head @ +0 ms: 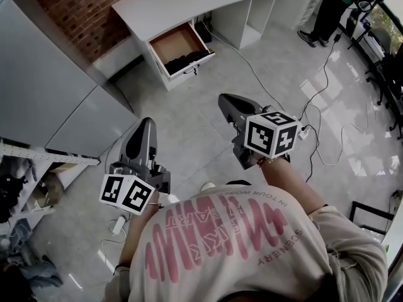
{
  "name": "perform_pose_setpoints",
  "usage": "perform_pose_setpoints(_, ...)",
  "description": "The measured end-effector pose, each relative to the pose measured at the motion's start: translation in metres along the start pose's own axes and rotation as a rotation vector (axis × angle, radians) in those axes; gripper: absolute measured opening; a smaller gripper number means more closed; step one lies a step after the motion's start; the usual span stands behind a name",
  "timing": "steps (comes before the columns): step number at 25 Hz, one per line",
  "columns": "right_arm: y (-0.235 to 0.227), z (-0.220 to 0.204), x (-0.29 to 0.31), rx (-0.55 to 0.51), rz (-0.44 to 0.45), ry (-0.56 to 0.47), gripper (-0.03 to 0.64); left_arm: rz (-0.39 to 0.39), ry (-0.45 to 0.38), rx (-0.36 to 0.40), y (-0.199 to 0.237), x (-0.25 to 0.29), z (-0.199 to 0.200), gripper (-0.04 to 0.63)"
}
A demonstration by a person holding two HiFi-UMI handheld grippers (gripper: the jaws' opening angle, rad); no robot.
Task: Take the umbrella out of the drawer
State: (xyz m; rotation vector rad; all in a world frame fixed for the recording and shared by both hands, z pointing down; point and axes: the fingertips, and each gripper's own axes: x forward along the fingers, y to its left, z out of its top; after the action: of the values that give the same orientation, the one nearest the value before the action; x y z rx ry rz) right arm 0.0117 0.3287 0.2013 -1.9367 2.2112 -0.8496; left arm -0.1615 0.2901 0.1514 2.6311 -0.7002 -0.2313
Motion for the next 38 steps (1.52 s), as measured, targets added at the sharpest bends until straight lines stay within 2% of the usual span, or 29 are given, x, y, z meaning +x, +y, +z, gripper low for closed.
perform_pose_setpoints(9,0.007,-0.003,0.007,-0.015,-0.001,0.029,0.012,0.006,0.004,-0.031,0.004,-0.009,-0.005,0.005)
perform_pose_setpoints(14,0.01,-0.013,0.013,-0.021,0.02,0.06,0.012,0.035,0.001,-0.048,0.009,-0.016,-0.014,0.005)
perform_pose_setpoints(21,-0.011,-0.019,0.028,-0.042,0.023,0.115,0.012,0.079,0.007,-0.067,0.018,-0.002,-0.024,0.005)
perform_pose_setpoints(27,-0.044,-0.005,0.073,0.026,0.061,0.154,0.012,0.144,0.006,-0.066,0.041,0.033,-0.018,0.005)
perform_pose_setpoints(32,-0.073,0.022,0.121,0.064,0.104,0.184,0.012,0.199,-0.024,-0.086,0.069,0.08,-0.007,0.005)
perform_pose_setpoints(38,-0.107,0.064,0.17,0.12,0.155,0.2,0.012,0.227,-0.054,-0.069,0.082,0.138,0.009,0.005)
